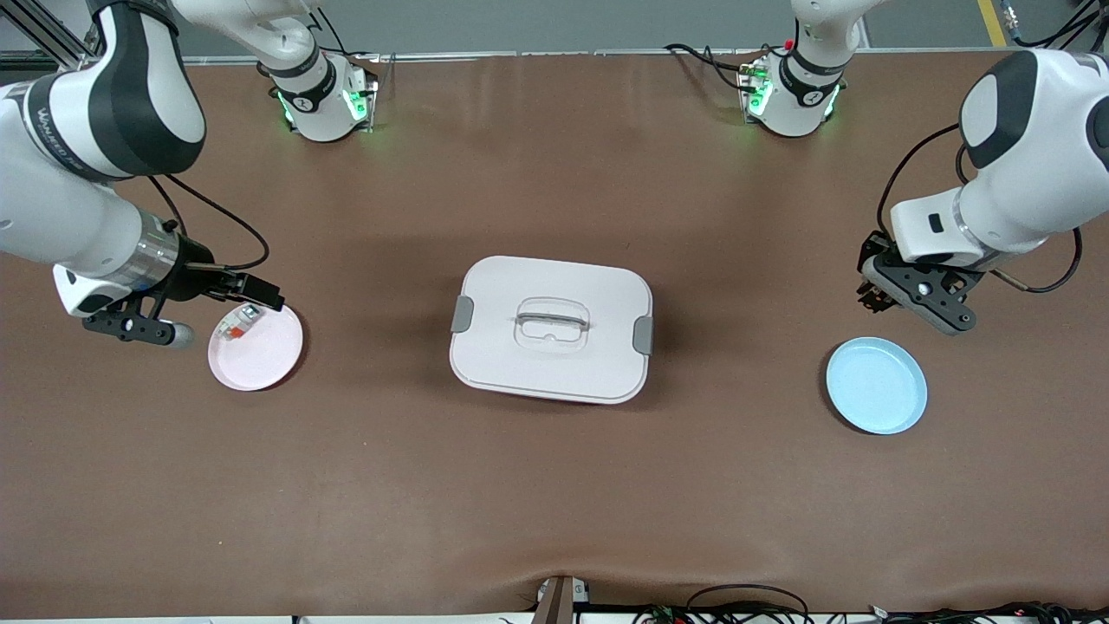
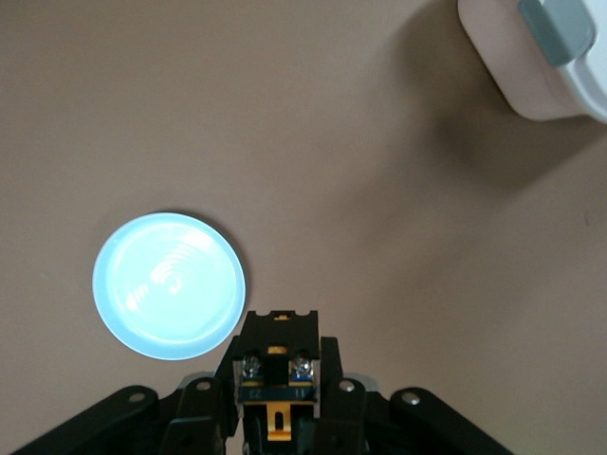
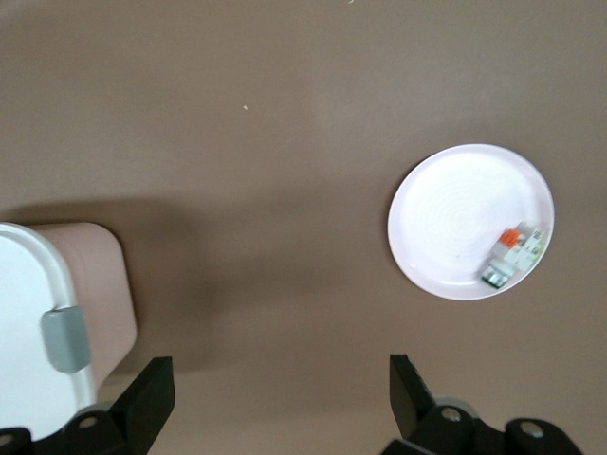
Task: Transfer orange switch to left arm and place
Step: 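Carry the switch to the blue plate with the left gripper while the right gripper retracts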
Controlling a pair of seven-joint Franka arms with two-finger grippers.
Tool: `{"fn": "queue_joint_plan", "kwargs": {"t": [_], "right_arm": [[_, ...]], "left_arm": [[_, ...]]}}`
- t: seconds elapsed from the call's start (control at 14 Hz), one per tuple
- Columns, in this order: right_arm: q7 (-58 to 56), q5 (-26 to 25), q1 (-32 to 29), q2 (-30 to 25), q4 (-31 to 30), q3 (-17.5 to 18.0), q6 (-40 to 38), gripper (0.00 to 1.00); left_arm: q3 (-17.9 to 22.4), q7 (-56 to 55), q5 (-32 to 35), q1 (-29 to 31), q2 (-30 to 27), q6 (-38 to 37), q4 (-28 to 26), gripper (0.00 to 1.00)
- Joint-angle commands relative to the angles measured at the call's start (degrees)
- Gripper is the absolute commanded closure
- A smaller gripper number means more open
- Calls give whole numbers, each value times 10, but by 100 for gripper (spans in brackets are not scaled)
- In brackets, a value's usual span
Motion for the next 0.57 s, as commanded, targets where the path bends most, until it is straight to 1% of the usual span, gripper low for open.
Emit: {"fn": "queue_joint_plan", "kwargs": {"t": [0.0,0.21,0.36,0.5], "right_arm": [[-27,-43,-17,-51,-43,10,15,0],[-103,-47,-50,-67,-44,10,15,0],[-134,-48,-69,-72,-41,10,11,0],[-139,-52,-74,-85,-38,9,4,0]], "left_arm": [[-5,10,12,6,14,-5,-4,100],[-5,45,39,9,28,3,-13,100],[-5,93,57,32,48,24,-21,100],[-5,142,63,57,69,45,-23,100]]}}
